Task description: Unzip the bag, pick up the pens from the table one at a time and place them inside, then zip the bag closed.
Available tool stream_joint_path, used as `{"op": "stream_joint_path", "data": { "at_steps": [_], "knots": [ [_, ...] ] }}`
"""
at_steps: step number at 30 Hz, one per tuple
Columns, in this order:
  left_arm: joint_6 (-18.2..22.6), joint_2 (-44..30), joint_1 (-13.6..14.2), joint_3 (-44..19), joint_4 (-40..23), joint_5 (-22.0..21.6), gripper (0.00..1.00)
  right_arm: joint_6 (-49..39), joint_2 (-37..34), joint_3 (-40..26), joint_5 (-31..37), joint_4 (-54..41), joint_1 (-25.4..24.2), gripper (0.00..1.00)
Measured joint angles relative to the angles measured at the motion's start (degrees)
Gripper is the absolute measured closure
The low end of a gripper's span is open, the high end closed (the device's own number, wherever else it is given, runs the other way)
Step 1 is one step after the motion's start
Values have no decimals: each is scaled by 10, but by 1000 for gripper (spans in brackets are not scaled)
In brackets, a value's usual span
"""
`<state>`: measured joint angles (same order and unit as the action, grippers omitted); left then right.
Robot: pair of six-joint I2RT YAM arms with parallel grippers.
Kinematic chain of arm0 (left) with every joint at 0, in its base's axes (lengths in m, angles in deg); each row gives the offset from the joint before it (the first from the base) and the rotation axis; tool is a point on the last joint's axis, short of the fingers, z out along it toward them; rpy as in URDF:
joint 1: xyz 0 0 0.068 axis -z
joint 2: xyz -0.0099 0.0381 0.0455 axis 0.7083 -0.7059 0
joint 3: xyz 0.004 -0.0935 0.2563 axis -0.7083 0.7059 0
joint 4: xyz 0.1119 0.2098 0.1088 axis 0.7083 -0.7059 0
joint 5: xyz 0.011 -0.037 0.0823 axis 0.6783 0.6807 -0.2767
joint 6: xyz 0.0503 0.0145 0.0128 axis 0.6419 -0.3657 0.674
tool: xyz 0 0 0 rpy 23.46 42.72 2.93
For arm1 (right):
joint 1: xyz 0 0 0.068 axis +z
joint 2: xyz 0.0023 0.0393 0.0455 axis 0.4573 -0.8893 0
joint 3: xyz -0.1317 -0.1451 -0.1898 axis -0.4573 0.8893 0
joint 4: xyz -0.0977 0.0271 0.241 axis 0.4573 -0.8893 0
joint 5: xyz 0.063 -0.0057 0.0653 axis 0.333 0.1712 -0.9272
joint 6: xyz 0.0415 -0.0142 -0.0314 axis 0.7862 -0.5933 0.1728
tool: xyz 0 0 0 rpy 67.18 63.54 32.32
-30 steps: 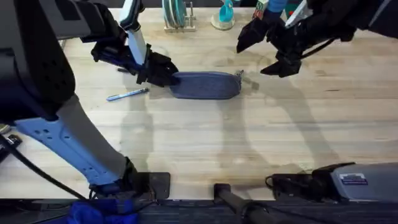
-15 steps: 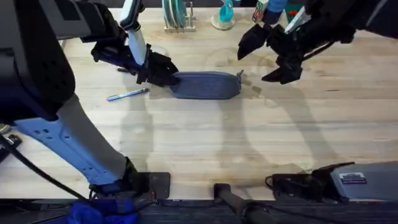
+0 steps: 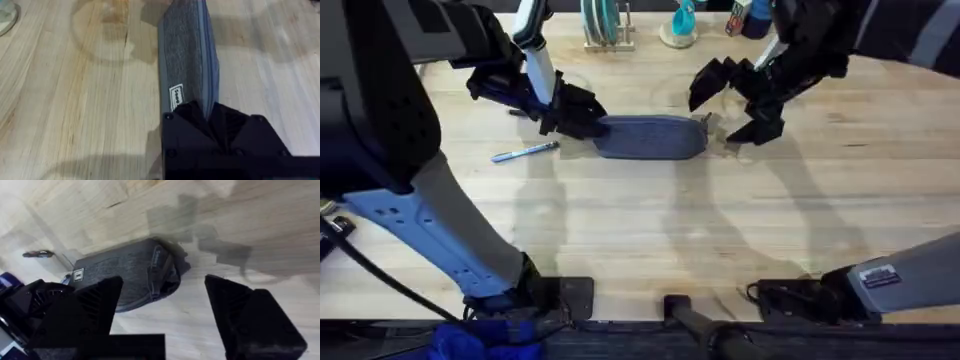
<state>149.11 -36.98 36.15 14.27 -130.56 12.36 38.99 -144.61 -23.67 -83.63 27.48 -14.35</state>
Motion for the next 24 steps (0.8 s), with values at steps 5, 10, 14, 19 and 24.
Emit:
{"op": "stream_joint_path", "data": {
  "at_steps": [5,10,14,19,24],
  "knots": [
    [0,0,0,0,0,0,959,0,-8,0,-8,10,2,9],
    [0,0,0,0,0,0,959,0,-8,0,-10,20,5,22],
    [0,0,0,0,0,0,959,2,-8,0,-11,20,12,39],
    [0,0,0,0,0,0,959,2,-9,0,-12,23,26,41],
    [0,0,0,0,0,0,959,3,-20,0,-12,23,31,153]
  ]
}}
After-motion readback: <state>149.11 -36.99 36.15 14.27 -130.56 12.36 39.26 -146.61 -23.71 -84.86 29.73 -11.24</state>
